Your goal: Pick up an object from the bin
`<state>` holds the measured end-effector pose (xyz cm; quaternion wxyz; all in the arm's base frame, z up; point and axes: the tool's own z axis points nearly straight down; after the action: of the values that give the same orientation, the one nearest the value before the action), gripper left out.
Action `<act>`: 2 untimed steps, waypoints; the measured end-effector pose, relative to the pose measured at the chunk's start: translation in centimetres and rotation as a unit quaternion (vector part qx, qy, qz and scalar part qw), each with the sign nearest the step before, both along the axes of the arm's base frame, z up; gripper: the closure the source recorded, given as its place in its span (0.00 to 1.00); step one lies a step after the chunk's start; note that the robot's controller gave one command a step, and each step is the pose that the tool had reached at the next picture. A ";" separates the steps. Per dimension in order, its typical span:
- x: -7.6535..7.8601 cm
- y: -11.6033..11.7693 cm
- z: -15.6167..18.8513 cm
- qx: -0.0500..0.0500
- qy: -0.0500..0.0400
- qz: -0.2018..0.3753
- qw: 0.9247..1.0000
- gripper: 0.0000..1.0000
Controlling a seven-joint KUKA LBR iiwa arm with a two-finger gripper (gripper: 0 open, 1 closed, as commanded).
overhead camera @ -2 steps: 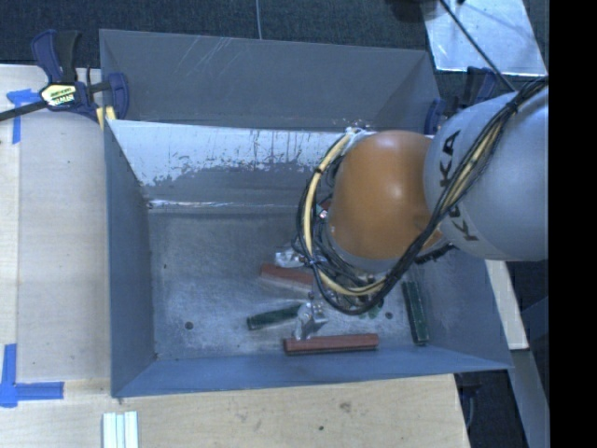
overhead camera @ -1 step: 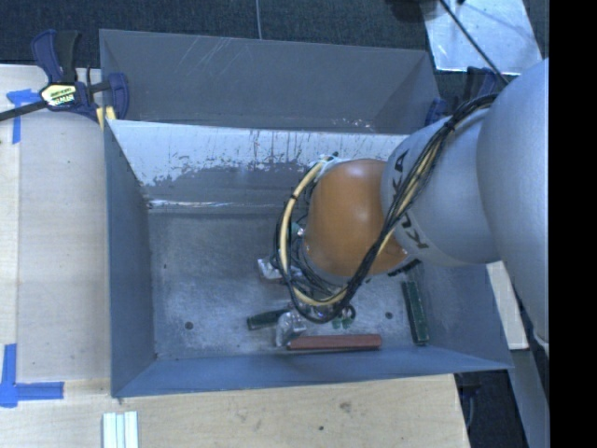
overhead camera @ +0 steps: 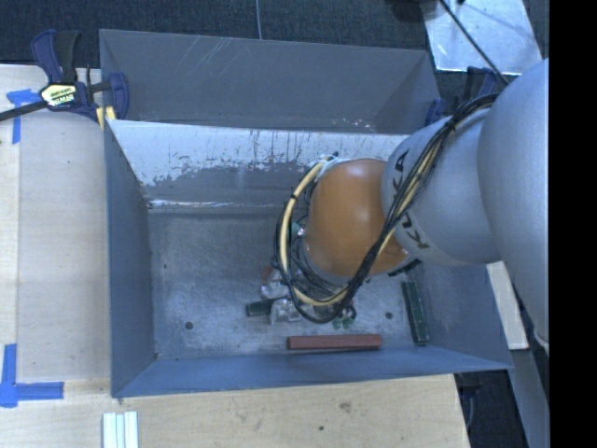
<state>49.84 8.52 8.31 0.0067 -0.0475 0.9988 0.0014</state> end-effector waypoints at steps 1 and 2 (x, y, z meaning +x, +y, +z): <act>0.0 0.0 0.0 0.000 0.000 0.000 1.000 1.00; -0.2 0.0 0.3 -0.001 0.004 0.000 1.000 1.00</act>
Offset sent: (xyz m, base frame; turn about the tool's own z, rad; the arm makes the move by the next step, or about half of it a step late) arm 0.0000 0.0000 0.0701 0.0000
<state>49.65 8.47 8.65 0.0026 -0.0475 0.9989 0.0008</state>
